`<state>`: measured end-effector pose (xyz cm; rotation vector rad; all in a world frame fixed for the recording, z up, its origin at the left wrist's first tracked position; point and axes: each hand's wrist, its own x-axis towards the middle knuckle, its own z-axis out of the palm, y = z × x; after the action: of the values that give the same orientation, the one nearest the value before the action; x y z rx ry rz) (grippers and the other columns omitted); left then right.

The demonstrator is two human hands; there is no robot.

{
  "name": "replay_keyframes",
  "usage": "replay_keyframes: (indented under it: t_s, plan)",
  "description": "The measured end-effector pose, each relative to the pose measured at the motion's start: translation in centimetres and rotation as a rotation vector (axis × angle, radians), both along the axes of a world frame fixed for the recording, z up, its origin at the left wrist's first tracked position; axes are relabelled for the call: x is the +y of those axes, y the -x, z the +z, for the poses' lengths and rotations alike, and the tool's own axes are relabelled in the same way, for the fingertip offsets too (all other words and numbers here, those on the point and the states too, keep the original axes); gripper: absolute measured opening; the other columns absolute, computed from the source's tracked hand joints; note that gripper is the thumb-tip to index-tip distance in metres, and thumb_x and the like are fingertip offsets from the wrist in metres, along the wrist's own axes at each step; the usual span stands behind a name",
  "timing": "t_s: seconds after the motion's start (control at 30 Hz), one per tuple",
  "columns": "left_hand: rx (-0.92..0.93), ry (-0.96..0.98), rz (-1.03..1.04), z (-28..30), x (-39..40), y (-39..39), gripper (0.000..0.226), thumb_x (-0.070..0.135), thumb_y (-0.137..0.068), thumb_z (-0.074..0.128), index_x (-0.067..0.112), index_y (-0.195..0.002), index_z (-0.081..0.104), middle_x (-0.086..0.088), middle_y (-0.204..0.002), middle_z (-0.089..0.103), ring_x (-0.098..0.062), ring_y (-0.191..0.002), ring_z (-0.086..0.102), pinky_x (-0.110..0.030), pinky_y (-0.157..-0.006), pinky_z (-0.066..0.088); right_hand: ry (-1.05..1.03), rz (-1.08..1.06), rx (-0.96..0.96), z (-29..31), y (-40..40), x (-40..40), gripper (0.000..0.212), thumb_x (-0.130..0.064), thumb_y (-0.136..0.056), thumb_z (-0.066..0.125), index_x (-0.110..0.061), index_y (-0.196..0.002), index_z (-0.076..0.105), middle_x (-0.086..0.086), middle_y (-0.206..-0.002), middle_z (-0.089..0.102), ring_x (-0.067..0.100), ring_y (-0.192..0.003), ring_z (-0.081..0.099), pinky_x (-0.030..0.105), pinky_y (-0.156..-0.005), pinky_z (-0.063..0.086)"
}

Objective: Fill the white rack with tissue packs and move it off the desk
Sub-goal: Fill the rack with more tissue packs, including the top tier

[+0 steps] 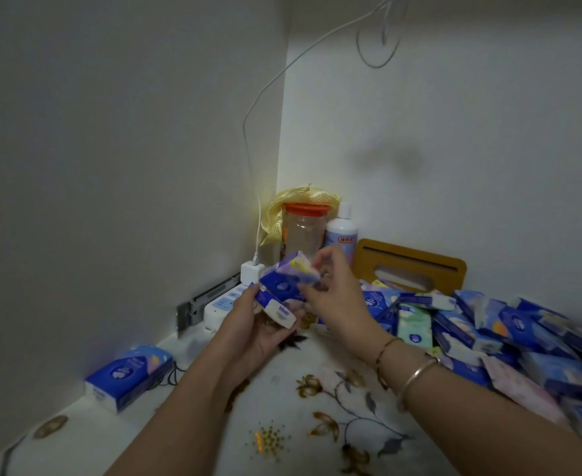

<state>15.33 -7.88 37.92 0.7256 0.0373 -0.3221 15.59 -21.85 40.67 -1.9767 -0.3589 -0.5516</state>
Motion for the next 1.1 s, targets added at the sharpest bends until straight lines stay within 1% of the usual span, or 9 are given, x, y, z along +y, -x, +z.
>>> replay_keyframes:
  t_s: [0.1, 0.3, 0.4, 0.57, 0.7, 0.77, 0.93, 1.0, 1.1]
  plan:
    - [-0.026, 0.069, 0.013, -0.2, 0.2, -0.2, 0.053, 0.043, -0.098, 0.041, 0.004, -0.132, 0.05, -0.024, -0.125, 0.06, -0.034, -0.119, 0.056, -0.047, -0.092, 0.05, 0.279, 0.016, -0.048, -1.0, 1.0, 0.4, 0.025, -0.006, -0.082, 0.059, -0.026, -0.085, 0.043, -0.009, -0.086, 0.056, 0.01, -0.086, 0.059, 0.036, -0.072, 0.055]
    - [-0.095, -0.052, 0.104, -0.9, 0.4, -0.8, 0.046, 0.03, -0.095, 0.054, 0.013, -0.136, 0.042, -0.023, -0.12, 0.062, -0.033, -0.1, 0.065, -0.041, -0.059, 0.059, 0.359, -0.045, -0.011, -1.2, 1.1, -0.7, 0.014, -0.019, -0.082, 0.056, -0.031, -0.075, 0.056, -0.007, -0.1, 0.063, 0.013, -0.106, 0.049, 0.044, -0.099, 0.038]
    - [-0.071, -0.073, 0.067, -0.9, 0.5, -0.7, 0.043, 0.031, -0.093, 0.056, 0.021, -0.133, 0.043, -0.021, -0.121, 0.06, -0.034, -0.099, 0.063, -0.049, -0.067, 0.059, 0.542, -0.279, 0.045, -0.8, 0.2, -3.7, 0.031, -0.01, -0.082, 0.056, -0.029, -0.106, 0.056, -0.001, -0.121, 0.054, 0.019, -0.122, 0.041, 0.04, -0.104, 0.034]
    - [-0.037, -0.08, 0.031, -1.1, 0.6, -0.7, 0.048, 0.034, -0.09, 0.06, 0.027, -0.134, 0.042, -0.021, -0.125, 0.056, -0.037, -0.104, 0.06, -0.058, -0.076, 0.055, 1.16, -0.378, 0.318, -1.8, -1.2, -8.7, 0.074, -0.021, -0.088, 0.055, -0.033, -0.149, 0.015, -0.002, -0.16, 0.007, 0.031, -0.147, -0.005, 0.051, -0.118, 0.004]
    - [-0.076, -0.149, 0.03, -0.8, 0.0, -0.4, 0.045, 0.035, -0.09, 0.06, 0.026, -0.13, 0.043, -0.019, -0.12, 0.059, -0.036, -0.104, 0.062, -0.053, -0.074, 0.057, 1.343, -0.485, 0.137, -1.7, -1.6, -9.1, 0.057, -0.023, -0.089, 0.054, -0.025, -0.142, 0.032, 0.005, -0.144, 0.039, 0.03, -0.138, 0.026, 0.046, -0.116, 0.017]
    - [-0.13, -0.224, 0.052, -0.7, -0.5, -0.4, 0.039, 0.035, -0.091, 0.058, 0.029, -0.125, 0.043, -0.016, -0.114, 0.062, -0.035, -0.101, 0.064, -0.051, -0.072, 0.058, 1.271, -0.526, 0.103, -1.5, -1.9, -8.9, 0.046, -0.022, -0.09, 0.051, -0.021, -0.135, 0.041, 0.007, -0.13, 0.052, 0.028, -0.125, 0.043, 0.039, -0.104, 0.033]
    - [-0.398, -0.554, 0.189, -1.0, -2.2, -0.6, 0.039, 0.033, -0.088, 0.062, 0.038, -0.122, 0.043, -0.003, -0.125, 0.056, -0.015, -0.098, 0.066, -0.031, -0.066, 0.059, 0.191, -0.343, 0.374, 1.7, -1.1, -6.6, 0.024, -0.016, -0.093, 0.054, -0.011, -0.113, 0.043, 0.004, -0.095, 0.054, 0.019, -0.083, 0.055, 0.029, -0.064, 0.048]
    - [-0.523, -0.702, 0.286, -0.9, -3.1, -0.1, 0.047, 0.028, -0.084, 0.068, 0.04, -0.121, 0.042, 0.009, -0.121, 0.058, 0.004, -0.096, 0.063, -0.02, -0.074, 0.055, 0.042, -0.261, 0.471, 2.7, -0.3, -5.6, 0.02, -0.015, -0.091, 0.058, -0.014, -0.105, 0.043, 0.002, -0.087, 0.053, 0.014, -0.072, 0.053, 0.026, -0.058, 0.046]
    - [-0.598, -0.732, 0.308, -0.9, -4.7, 1.1, 0.056, 0.02, -0.078, 0.076, 0.04, -0.12, 0.043, 0.009, -0.123, 0.058, -0.003, -0.108, 0.061, -0.03, -0.091, 0.053, 0.055, -0.229, 0.451, 3.6, 0.7, -4.9, 0.012, -0.017, -0.087, 0.062, -0.014, -0.095, 0.054, 0.005, -0.083, 0.058, 0.014, -0.07, 0.054, 0.029, -0.065, 0.045]
